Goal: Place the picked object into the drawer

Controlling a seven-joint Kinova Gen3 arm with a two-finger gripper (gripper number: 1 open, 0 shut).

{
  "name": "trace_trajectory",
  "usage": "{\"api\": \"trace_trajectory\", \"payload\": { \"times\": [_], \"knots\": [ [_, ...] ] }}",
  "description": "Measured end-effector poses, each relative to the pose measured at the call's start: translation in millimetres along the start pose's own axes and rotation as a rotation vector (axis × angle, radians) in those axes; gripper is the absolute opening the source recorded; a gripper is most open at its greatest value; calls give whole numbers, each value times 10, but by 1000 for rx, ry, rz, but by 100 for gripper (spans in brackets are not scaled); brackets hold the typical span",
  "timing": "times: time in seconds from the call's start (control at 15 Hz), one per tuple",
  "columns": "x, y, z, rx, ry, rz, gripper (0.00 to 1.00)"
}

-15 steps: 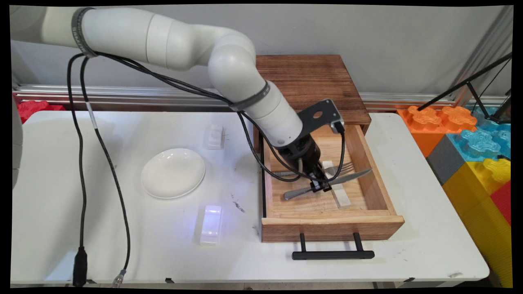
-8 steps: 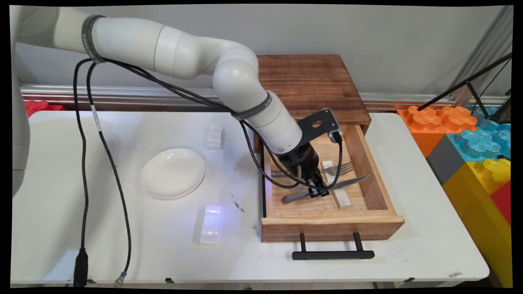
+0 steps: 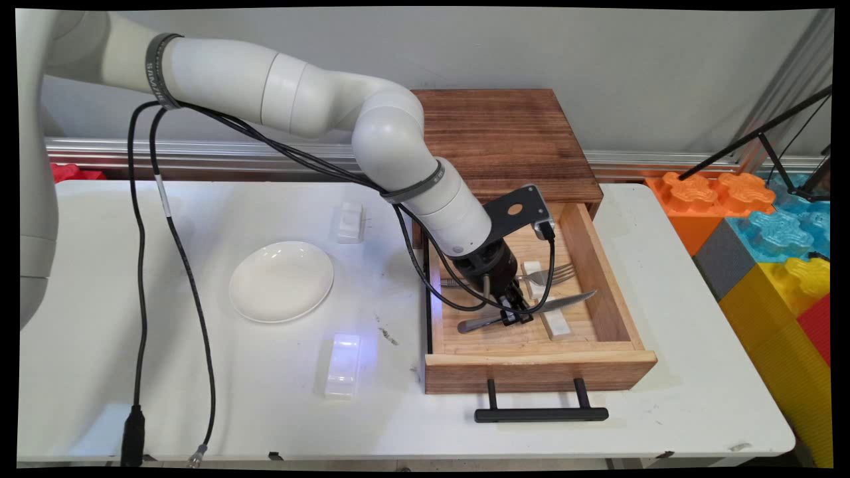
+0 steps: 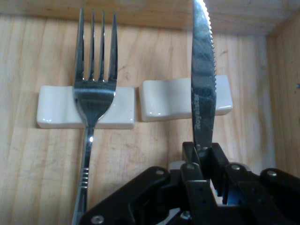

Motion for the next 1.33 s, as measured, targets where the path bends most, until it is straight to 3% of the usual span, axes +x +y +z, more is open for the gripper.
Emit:
{"api": "trace_trajectory", "payload": {
  "times": [0.8, 0.87, 1.33],
  "knots": [
    [-24, -44, 105, -8, -9, -3, 0],
    [-21, -44, 101, -10, -8, 2, 100],
    [8, -57, 24, -15, 4, 13, 100]
  ]
}}
